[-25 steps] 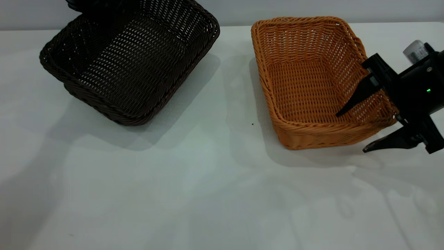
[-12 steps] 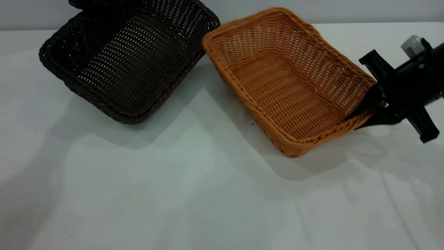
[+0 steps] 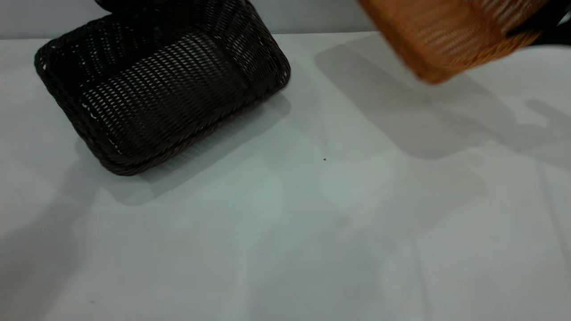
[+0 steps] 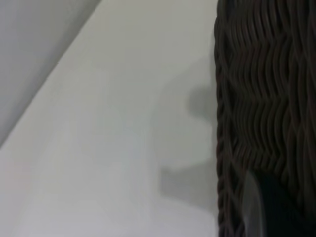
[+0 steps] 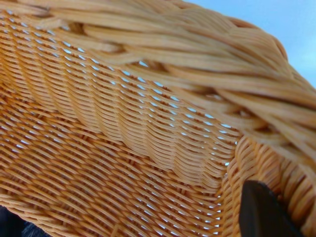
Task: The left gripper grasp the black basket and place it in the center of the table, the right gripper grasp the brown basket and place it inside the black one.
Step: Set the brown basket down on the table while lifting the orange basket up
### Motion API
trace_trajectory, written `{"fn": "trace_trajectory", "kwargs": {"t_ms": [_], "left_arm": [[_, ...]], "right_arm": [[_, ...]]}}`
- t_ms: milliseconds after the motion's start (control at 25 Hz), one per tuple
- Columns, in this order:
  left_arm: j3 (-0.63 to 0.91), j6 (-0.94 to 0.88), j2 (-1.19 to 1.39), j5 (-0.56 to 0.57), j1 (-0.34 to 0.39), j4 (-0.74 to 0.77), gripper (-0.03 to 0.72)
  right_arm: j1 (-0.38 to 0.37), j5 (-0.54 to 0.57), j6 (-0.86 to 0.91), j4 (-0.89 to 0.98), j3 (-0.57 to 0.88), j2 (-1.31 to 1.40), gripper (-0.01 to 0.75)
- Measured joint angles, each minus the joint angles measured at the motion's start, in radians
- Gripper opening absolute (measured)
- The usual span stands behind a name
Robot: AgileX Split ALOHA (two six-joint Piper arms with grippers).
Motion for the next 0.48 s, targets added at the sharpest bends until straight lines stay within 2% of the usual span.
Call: {"fn": "trace_trajectory", "kwargs": {"t_ms": [80,200,360,480], "left_arm": [[0.0,0.144,-0.003,0.03,-0.031,-0.086,0.078],[0.0,0.387,-0.006,0.151,-0.082,-0.265,0.078],[0.0,0.689,-0.002,0.311,-0.129,-0.492,0.078],[0.0,0.798,-0.002,0.37,-0.155,-0.557,0.078]], "right_arm": [[-0.009,0.064,0.033,-0.062,-0.045,0.0,0.074],[-0.009,0.126,0.074,-0.14,-0.112,0.0,0.074],[-0.008,0.146,0.119,-0.159,-0.169,0.0,0.074],[-0.008,0.146,0.143,-0.17,-0.198,0.0,0.074]]}}
